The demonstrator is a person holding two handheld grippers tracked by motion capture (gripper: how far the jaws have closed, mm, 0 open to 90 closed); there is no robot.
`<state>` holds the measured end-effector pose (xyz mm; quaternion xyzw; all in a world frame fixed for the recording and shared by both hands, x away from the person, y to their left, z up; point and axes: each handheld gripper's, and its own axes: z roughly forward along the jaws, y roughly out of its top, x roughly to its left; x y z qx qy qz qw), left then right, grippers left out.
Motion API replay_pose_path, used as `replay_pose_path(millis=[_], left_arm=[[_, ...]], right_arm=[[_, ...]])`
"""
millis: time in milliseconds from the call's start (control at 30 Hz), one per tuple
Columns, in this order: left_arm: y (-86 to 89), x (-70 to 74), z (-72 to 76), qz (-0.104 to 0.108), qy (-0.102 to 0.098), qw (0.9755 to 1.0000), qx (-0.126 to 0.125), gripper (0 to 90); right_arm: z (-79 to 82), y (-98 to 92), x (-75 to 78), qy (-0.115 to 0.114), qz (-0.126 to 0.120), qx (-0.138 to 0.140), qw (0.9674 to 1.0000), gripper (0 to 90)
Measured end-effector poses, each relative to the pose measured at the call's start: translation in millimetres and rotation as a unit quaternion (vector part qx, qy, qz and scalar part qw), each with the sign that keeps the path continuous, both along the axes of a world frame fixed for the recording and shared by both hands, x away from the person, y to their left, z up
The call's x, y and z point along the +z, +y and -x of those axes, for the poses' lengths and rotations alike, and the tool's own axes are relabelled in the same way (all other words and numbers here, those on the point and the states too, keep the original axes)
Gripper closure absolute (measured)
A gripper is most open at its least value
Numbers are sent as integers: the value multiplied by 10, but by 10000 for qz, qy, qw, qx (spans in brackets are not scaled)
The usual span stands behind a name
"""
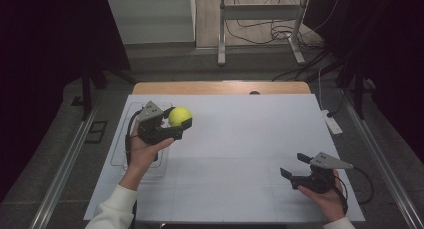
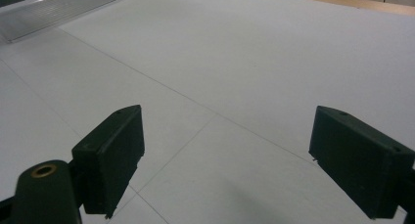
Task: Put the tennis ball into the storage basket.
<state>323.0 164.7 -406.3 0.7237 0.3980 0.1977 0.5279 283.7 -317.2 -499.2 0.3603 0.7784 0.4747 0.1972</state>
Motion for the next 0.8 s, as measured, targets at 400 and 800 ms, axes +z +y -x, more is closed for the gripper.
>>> replay_pose_path(millis=[400,800], left_arm=[[77,7,-43,46,0,9999,115,267],[94,-7,-87,-20,53,9998,216,267]], right_arm=[[3,-2,1,-1,-9,-8,10000,135],[3,4,4,-7,-3,14,10000,136]])
